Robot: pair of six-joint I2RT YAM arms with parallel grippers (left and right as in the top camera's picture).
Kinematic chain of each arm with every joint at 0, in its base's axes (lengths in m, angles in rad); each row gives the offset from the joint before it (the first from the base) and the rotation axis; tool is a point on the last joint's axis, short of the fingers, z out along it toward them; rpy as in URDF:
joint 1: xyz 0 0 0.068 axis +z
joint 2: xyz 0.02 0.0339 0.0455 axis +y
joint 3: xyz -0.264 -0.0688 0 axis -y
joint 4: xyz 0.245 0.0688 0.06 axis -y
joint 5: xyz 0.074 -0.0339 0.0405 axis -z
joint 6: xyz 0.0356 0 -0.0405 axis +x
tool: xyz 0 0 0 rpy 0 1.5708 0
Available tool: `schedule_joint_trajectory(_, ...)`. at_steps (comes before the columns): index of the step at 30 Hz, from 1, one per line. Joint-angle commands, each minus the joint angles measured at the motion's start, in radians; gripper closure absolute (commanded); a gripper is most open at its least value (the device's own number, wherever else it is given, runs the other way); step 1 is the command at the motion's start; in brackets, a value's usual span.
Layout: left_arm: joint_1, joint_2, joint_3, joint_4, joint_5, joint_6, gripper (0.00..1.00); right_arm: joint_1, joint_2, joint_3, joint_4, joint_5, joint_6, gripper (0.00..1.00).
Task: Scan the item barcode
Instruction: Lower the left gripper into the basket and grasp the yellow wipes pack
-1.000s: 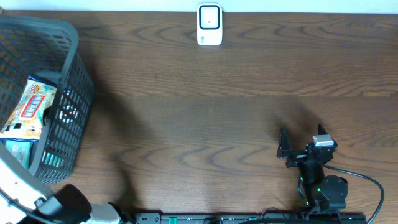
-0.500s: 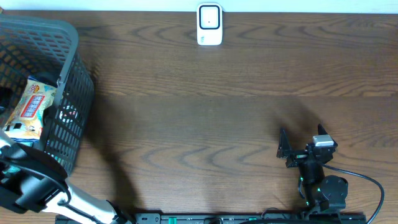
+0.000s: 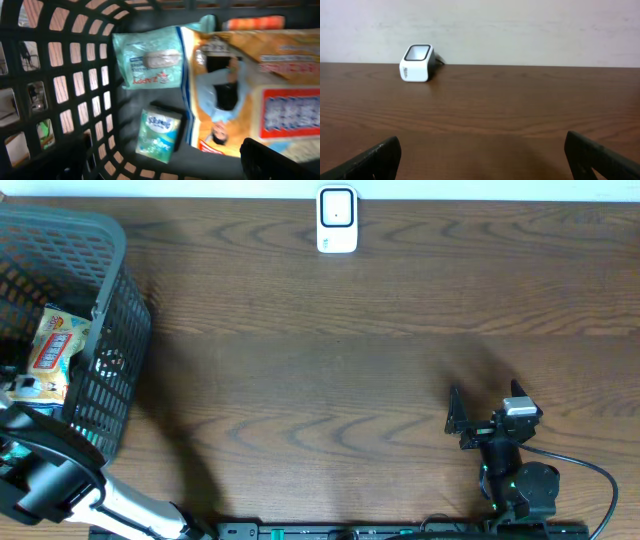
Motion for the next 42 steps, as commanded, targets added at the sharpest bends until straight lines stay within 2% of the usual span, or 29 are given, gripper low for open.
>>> schedule_joint_trajectory(1,0.021,0.005,-0.035,0.032,0.044,0.084,0.02,-0.003,-0.002,-0.001,-0.003,0.0,0.01,0.01)
schedule_joint_trajectory(5,0.033,0.004,-0.059,0.097,0.233,0.183,0.02,-0.003,-0.002,-0.001,-0.003,0.0,0.01,0.01)
schedule_joint_trajectory(8,0.035,0.004,-0.065,0.129,0.318,0.23,0.02,-0.003,-0.002,-0.001,-0.003,0.0,0.01,0.01)
schedule_joint_trajectory(12,0.036,0.004,-0.09,0.143,0.328,0.262,0.02,-0.003,-0.002,-0.001,-0.003,0.0,0.01,0.01)
schedule_joint_trajectory(22,0.054,0.003,-0.237,0.257,0.329,0.256,0.02,-0.003,-0.002,-0.001,-0.003,0.0,0.01,0.01)
schedule_joint_trajectory(29,0.067,0.003,-0.254,0.325,0.338,0.262,0.02,-0.003,-0.002,-0.001,-0.003,0.0,0.01,0.01)
schedule_joint_trajectory(32,0.067,0.003,-0.263,0.363,0.444,0.331,0.02,-0.003,-0.002,-0.001,-0.003,0.0,0.01,0.01)
schedule_joint_trajectory(35,0.067,0.003,-0.291,0.405,0.52,0.343,0.02,-0.003,-0.002,-0.001,-0.003,0.0,0.01,0.01)
schedule_joint_trajectory(42,0.067,0.004,-0.401,0.512,0.53,0.343,0.02,-0.003,-0.002,-0.001,-0.003,0.0,0.01,0.01)
